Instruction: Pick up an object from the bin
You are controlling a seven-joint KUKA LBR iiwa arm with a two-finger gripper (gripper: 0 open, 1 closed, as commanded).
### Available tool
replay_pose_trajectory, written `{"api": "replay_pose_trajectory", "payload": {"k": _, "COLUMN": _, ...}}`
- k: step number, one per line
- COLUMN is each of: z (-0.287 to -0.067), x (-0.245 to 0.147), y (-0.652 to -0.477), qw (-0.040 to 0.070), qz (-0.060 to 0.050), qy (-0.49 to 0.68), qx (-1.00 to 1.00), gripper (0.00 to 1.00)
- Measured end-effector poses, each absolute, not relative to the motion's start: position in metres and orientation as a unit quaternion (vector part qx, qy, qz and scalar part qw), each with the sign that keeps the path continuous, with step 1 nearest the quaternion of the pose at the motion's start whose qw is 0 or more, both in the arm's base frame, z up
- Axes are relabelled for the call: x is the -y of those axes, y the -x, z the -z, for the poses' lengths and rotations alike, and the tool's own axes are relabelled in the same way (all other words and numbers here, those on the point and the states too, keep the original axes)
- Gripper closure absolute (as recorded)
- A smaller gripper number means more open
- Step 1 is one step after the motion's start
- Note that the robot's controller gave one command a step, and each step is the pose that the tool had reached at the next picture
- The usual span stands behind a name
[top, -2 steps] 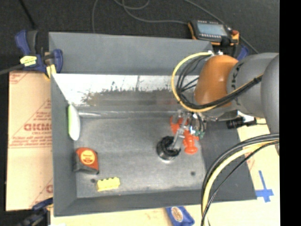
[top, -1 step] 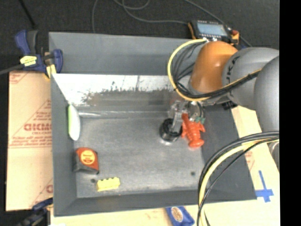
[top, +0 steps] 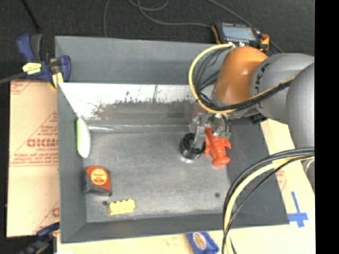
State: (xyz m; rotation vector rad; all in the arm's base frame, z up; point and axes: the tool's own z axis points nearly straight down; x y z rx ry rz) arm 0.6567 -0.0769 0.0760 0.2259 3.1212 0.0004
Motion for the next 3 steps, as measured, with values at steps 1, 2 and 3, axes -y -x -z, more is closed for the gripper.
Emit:
{"api": "replay_pose_trajectory", "payload": {"k": 1, "z": -0.118, "x": 0.089, "y": -0.623, "qw": -0.003, "qz": 0.000, "qy": -0.076, "qx": -0.997, "gripper": 1.00}}
{"api": "replay_pose_trajectory", "payload": {"k": 2, "z": -0.181, "x": 0.085, "y": -0.614, "qw": 0.000, "qz": 0.001, "qy": -0.071, "qx": -0.997, "gripper": 1.00}}
{"api": "replay_pose_trajectory", "payload": {"k": 3, "z": -0.249, "x": 0.092, "y": -0.612, "qw": 0.001, "qz": 0.001, "qy": -0.053, "qx": -0.999, "gripper": 1.00}}
